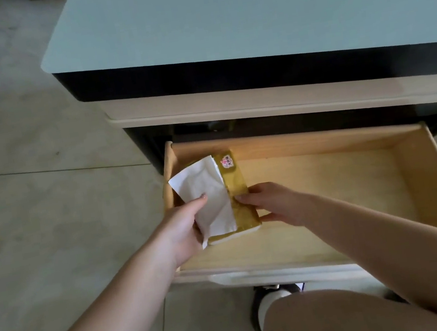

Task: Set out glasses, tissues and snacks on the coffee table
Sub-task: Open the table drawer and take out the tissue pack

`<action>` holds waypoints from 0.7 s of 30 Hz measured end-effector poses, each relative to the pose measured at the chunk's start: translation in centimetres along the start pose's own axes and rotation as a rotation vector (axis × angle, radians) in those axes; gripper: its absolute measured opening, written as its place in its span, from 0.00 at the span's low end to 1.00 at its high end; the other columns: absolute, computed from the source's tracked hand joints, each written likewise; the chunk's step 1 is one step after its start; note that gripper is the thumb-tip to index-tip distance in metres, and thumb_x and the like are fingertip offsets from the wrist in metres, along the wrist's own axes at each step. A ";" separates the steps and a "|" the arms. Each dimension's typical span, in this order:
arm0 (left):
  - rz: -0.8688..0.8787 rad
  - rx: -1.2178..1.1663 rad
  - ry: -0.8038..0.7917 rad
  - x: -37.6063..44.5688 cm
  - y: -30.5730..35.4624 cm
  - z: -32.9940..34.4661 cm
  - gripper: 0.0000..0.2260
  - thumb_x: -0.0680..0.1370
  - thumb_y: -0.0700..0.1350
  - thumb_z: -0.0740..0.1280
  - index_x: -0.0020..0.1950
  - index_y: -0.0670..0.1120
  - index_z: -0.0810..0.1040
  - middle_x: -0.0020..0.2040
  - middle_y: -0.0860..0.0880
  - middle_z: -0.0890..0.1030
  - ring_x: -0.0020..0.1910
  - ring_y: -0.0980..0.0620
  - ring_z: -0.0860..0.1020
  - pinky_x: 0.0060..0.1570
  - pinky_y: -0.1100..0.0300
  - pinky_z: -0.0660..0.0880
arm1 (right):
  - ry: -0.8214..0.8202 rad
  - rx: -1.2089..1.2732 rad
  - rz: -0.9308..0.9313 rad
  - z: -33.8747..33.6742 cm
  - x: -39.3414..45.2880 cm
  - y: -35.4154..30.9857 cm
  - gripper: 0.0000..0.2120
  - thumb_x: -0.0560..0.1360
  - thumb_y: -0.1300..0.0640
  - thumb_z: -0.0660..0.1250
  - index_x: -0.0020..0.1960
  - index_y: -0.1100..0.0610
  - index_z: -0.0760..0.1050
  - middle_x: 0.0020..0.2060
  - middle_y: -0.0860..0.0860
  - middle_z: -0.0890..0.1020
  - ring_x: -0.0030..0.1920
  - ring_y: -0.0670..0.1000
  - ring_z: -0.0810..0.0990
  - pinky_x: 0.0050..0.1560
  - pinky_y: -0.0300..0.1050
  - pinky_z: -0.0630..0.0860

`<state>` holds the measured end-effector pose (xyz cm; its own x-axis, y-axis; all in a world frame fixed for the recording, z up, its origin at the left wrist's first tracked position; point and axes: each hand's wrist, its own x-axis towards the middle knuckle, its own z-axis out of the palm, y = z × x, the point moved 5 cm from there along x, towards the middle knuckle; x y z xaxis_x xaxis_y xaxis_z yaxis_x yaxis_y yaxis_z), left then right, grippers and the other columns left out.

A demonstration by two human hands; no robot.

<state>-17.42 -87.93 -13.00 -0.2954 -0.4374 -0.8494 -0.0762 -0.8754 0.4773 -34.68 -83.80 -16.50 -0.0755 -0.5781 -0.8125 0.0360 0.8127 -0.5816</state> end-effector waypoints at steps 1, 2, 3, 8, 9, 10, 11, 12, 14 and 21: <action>0.018 0.043 -0.002 0.0 0.2 0.2 0.13 0.77 0.46 0.67 0.60 0.43 0.77 0.56 0.45 0.83 0.55 0.47 0.80 0.57 0.53 0.75 | 0.005 0.032 0.005 0.2 0.0 0.3 0.32 0.66 0.44 0.73 0.65 0.57 0.72 0.59 0.51 0.80 0.60 0.51 0.76 0.64 0.56 0.73; 0.046 0.112 0.000 0.0 0.4 0.1 0.13 0.77 0.45 0.67 0.60 0.42 0.78 0.55 0.45 0.83 0.55 0.46 0.80 0.60 0.51 0.74 | 0.004 0.058 0.009 0.4 -0.2 0.4 0.29 0.67 0.45 0.74 0.63 0.58 0.74 0.58 0.51 0.80 0.60 0.51 0.77 0.63 0.56 0.73; 0.073 0.174 0.006 -0.1 0.6 0.2 0.13 0.77 0.45 0.68 0.59 0.41 0.77 0.52 0.45 0.84 0.55 0.45 0.80 0.62 0.48 0.73 | 0.000 0.085 0.010 0.5 -0.4 0.3 0.27 0.68 0.46 0.74 0.62 0.57 0.74 0.57 0.51 0.80 0.59 0.51 0.77 0.63 0.57 0.73; 0.187 0.304 0.031 -3.1 1.1 0.0 0.11 0.75 0.44 0.69 0.56 0.43 0.76 0.50 0.46 0.83 0.51 0.45 0.80 0.49 0.52 0.75 | -0.002 0.178 -0.071 0.6 -4.3 -1.9 0.32 0.63 0.51 0.78 0.62 0.52 0.67 0.57 0.54 0.78 0.56 0.54 0.79 0.54 0.59 0.79; 0.216 0.295 0.029 -3.9 1.2 -0.2 0.11 0.75 0.43 0.69 0.57 0.43 0.76 0.50 0.46 0.83 0.49 0.45 0.79 0.45 0.54 0.73 | -0.021 0.190 -0.085 0.7 -5.5 -2.3 0.33 0.61 0.52 0.78 0.61 0.51 0.66 0.57 0.55 0.78 0.56 0.55 0.79 0.54 0.59 0.79; 0.248 0.276 0.023 -4.8 1.3 -0.4 0.11 0.76 0.42 0.68 0.57 0.43 0.77 0.50 0.45 0.83 0.48 0.45 0.78 0.44 0.54 0.71 | -0.044 0.204 -0.099 0.8 -6.9 -2.6 0.35 0.59 0.53 0.78 0.61 0.51 0.65 0.58 0.55 0.77 0.56 0.56 0.80 0.53 0.59 0.79; 0.278 0.259 0.022 -5.8 1.4 -0.6 0.10 0.76 0.41 0.68 0.56 0.43 0.78 0.50 0.45 0.84 0.47 0.45 0.78 0.45 0.52 0.70 | -0.064 0.218 -0.118 0.8 -8.2 -2.9 0.36 0.58 0.53 0.78 0.61 0.52 0.65 0.58 0.55 0.77 0.55 0.56 0.80 0.53 0.59 0.79; 0.312 0.248 0.013 -6.8 1.5 -0.7 0.09 0.76 0.40 0.68 0.56 0.44 0.78 0.49 0.45 0.84 0.47 0.45 0.78 0.45 0.51 0.69 | -0.077 0.230 -0.143 0.8 -9.4 -3.1 0.37 0.57 0.54 0.77 0.62 0.52 0.65 0.58 0.55 0.77 0.55 0.57 0.80 0.54 0.59 0.79; 0.396 0.247 -0.007 -8.8 1.8 -0.6 0.09 0.76 0.40 0.67 0.56 0.47 0.79 0.50 0.47 0.85 0.49 0.48 0.80 0.47 0.52 0.72 | -0.093 0.259 -0.196 0.6 -11.7 -3.6 0.37 0.58 0.55 0.77 0.63 0.54 0.66 0.58 0.55 0.78 0.55 0.57 0.81 0.55 0.61 0.78; 0.630 0.205 -0.083 -14.8 4.4 2.6 0.12 0.76 0.42 0.67 0.59 0.53 0.77 0.53 0.53 0.84 0.51 0.55 0.82 0.48 0.60 0.75 | -0.047 0.346 -0.371 -0.3 -18.0 -6.6 0.34 0.62 0.53 0.76 0.65 0.58 0.68 0.55 0.56 0.81 0.51 0.53 0.83 0.46 0.53 0.80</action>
<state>-15.87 -84.74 2.21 -0.4142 -0.8280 -0.3780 -0.0418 -0.3976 0.9166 -33.89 -78.78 1.96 -0.1011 -0.8323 -0.5451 0.3437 0.4850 -0.8042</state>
